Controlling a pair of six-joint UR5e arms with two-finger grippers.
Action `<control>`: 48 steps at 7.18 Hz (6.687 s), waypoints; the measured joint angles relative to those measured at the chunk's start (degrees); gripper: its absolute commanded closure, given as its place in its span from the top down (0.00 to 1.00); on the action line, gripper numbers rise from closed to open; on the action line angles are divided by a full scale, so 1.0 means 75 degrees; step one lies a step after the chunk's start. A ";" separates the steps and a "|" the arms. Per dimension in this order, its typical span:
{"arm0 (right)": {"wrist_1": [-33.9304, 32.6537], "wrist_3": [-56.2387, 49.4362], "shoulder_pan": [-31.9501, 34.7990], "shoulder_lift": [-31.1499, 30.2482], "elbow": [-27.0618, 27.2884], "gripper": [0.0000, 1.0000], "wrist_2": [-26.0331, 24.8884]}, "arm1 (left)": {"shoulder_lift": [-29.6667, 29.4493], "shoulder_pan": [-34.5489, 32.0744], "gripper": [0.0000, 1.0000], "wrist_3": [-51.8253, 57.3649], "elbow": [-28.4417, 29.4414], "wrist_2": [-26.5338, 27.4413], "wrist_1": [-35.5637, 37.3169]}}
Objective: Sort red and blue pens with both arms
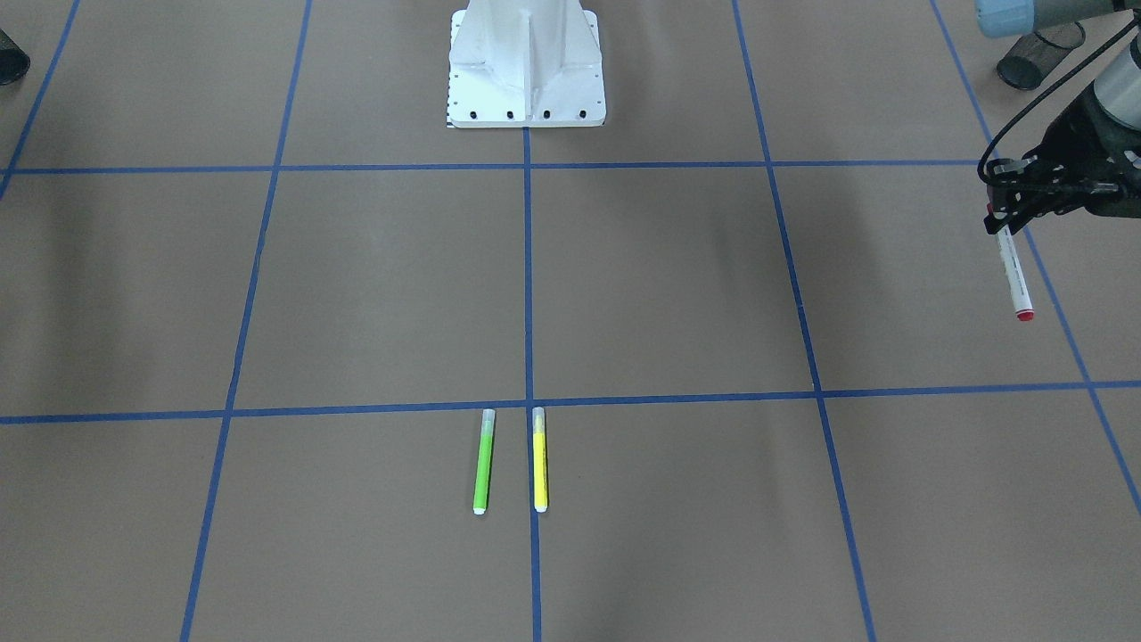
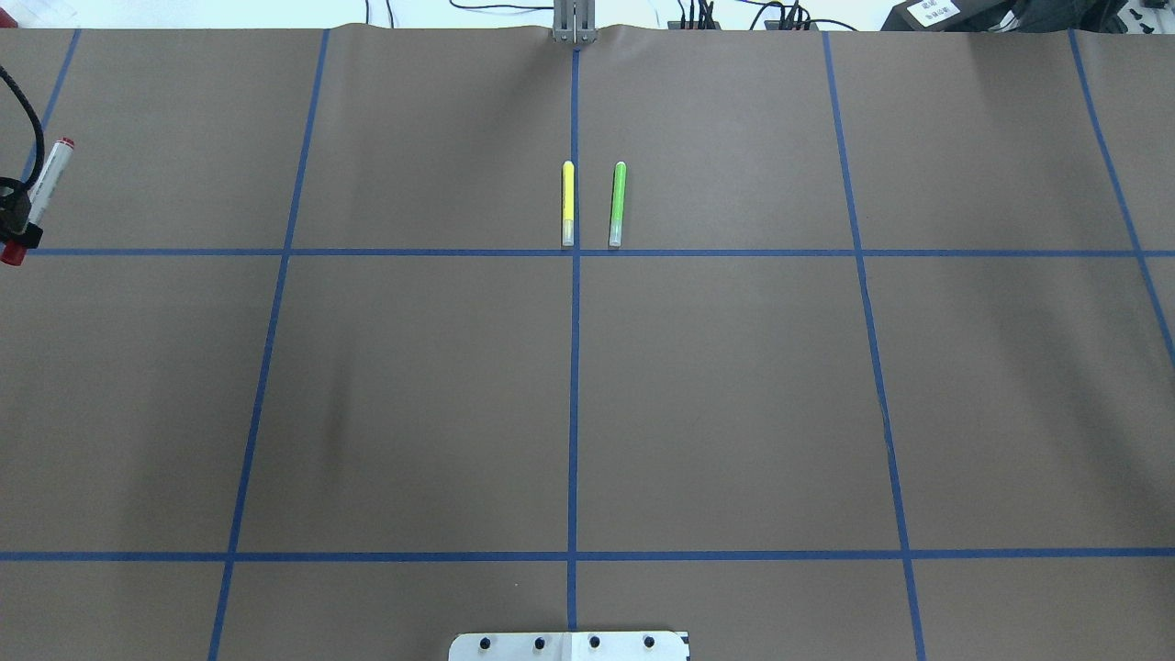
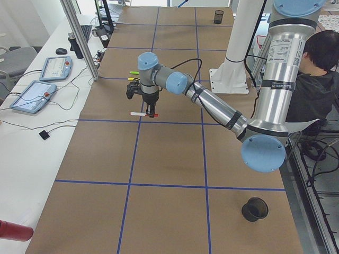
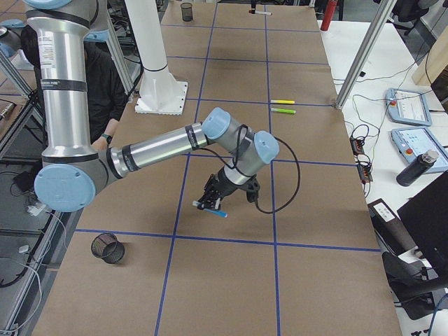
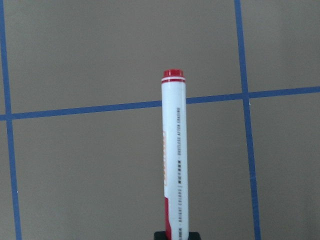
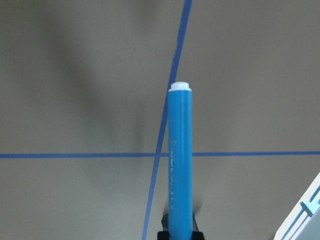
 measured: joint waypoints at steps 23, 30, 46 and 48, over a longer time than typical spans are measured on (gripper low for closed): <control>-0.2187 -0.2695 0.3558 -0.2326 -0.3024 0.99 0.0678 | -0.0466 0.0027 0.00 -0.0372 -0.0120 0.0023 -0.0043; 0.0691 -0.0475 0.4340 -0.0273 -0.2792 0.99 -0.0006 | 0.0094 -0.0063 0.00 -0.0303 -0.0133 0.0002 -0.0001; 0.7438 0.6297 0.0433 0.1324 -0.1291 0.99 0.1450 | 0.4687 -0.6268 0.00 0.5330 0.1159 -0.0033 0.7264; 0.7440 0.6503 0.0307 0.1326 -0.1168 0.99 0.1472 | 0.4802 -0.6545 0.00 0.5353 0.1777 -0.0019 0.7379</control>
